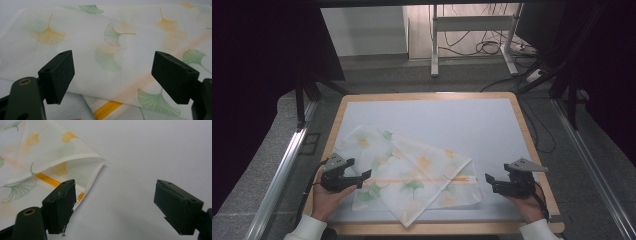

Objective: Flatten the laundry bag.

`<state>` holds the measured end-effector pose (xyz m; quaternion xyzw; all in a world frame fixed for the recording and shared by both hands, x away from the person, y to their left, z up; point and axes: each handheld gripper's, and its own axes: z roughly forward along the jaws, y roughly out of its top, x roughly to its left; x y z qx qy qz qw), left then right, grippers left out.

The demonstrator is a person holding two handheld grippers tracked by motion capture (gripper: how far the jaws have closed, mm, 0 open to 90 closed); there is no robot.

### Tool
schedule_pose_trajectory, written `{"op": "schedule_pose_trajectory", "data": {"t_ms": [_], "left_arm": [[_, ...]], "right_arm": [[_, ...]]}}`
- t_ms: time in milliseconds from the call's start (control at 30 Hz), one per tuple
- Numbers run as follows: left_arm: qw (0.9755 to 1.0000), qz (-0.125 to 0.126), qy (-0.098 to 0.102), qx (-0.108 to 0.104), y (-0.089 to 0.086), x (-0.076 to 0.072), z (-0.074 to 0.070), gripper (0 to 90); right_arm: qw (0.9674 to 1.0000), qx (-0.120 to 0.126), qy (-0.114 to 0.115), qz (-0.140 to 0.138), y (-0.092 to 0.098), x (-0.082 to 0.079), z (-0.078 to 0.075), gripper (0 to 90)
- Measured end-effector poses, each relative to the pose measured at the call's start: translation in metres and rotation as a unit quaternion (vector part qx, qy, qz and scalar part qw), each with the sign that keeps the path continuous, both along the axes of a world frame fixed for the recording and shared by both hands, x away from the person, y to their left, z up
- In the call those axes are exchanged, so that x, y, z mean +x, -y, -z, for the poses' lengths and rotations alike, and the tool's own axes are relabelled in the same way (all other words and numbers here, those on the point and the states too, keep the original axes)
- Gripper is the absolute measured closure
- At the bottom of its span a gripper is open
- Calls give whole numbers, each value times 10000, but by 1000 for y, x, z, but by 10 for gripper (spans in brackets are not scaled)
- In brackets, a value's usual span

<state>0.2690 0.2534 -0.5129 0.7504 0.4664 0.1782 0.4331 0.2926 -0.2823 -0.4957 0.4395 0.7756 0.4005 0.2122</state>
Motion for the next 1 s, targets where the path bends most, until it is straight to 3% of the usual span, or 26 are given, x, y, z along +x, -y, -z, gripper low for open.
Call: {"op": "schedule_pose_trajectory", "data": {"t_ms": [533,1000], "left_arm": [[10000,22,83,32,-1,-2,-1,184],[10000,-25,38,65,-3,-1,1,185]], "right_arm": [[9998,-11,-14,-186,-4,-1,-3,286],[9985,-83,-15,-544,-16,-2,-8,338]]}}
